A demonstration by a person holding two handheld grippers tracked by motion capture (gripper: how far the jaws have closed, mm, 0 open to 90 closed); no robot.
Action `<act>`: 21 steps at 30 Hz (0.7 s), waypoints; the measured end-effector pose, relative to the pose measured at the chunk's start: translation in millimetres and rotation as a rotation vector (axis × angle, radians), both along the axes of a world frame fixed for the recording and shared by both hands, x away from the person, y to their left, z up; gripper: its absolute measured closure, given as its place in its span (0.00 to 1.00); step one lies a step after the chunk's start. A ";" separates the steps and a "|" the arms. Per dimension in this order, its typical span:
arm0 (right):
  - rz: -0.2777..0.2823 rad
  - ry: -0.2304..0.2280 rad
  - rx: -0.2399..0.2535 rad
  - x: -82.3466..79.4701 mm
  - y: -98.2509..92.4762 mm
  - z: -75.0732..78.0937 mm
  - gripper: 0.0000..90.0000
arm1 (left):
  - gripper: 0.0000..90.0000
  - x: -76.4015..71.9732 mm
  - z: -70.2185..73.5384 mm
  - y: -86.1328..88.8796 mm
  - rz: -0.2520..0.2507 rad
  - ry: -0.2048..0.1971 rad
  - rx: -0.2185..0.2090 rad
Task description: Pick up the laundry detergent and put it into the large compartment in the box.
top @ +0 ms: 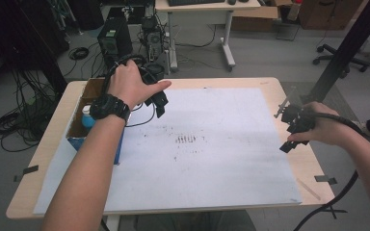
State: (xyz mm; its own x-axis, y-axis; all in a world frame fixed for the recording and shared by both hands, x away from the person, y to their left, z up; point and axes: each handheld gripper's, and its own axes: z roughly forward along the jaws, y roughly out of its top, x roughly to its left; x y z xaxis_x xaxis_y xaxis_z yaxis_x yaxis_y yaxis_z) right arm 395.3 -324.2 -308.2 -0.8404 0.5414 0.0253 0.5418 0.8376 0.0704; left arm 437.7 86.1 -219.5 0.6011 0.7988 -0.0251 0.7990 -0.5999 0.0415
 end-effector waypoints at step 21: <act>0.000 -0.008 0.011 -1.4 -2.2 5.4 0.14 | 0.17 -6.5 -17.2 -19.7 -0.075 0.006 -0.026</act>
State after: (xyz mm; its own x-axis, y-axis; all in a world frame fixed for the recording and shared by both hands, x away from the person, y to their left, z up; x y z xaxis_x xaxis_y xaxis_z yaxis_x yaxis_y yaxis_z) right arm 394.0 -326.4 -302.8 -0.8406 0.5411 0.0245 0.5411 0.8367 0.0843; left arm 431.2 66.3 -236.7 0.6589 0.7507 -0.0493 0.7522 -0.6568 0.0531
